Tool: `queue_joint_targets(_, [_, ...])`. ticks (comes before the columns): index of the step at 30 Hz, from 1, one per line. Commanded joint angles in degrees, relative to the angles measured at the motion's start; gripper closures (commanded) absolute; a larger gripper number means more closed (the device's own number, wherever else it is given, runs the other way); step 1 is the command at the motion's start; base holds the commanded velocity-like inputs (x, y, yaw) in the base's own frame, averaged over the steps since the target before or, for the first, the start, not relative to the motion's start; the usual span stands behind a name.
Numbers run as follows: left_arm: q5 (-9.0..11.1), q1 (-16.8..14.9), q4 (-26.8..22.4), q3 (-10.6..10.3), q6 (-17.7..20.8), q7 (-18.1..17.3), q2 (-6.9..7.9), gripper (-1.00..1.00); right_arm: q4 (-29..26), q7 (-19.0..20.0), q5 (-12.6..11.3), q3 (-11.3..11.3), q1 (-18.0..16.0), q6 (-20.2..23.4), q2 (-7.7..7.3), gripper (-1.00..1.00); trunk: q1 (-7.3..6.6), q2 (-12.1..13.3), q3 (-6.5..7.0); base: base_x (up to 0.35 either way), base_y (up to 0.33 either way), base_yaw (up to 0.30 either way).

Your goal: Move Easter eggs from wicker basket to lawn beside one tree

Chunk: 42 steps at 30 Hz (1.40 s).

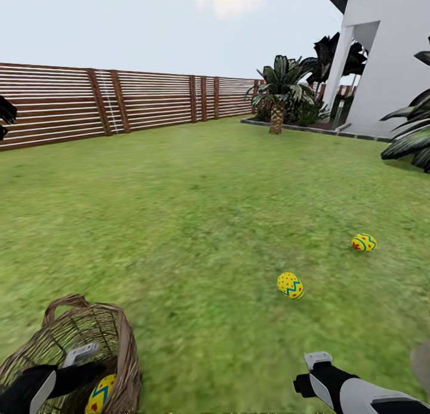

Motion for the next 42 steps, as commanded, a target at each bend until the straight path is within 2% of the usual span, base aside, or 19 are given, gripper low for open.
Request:
queue_joint_targets(1, [0.28, -0.02, -0.06, 0.31, 0.49, -0.13, -0.03, -1.00, 0.09, -0.03, 0.15, 0.42, -0.06, 0.16, 0.01, -1.00, 0.01, -0.04, -0.28, 0.000, 0.000, 0.000])
queue_joint_targets(15, [0.28, -0.02, -0.06, 0.31, 0.49, -0.13, -0.20, -1.00, 0.13, -0.03, 0.15, 0.42, -0.06, 0.15, 0.01, -1.00, 0.37, -0.23, -3.38, 0.002, -0.001, 0.000])
queue_joint_targets(25, [0.28, -0.02, -0.06, 0.40, 0.49, -0.12, -0.42, -1.00, 0.13, -0.03, 0.15, 0.42, -0.06, 0.14, 0.01, -1.00, 0.63, -0.36, -5.59, 0.162, -0.071, 0.000])
queue_joint_targets(42, [0.28, -0.02, -0.06, 0.40, 0.49, -0.13, -0.48, -1.00, 0.14, -0.03, 0.15, 0.42, -0.06, 0.14, 0.01, -1.00, 1.07, -0.59, -9.36, 0.003, -0.001, 0.000])
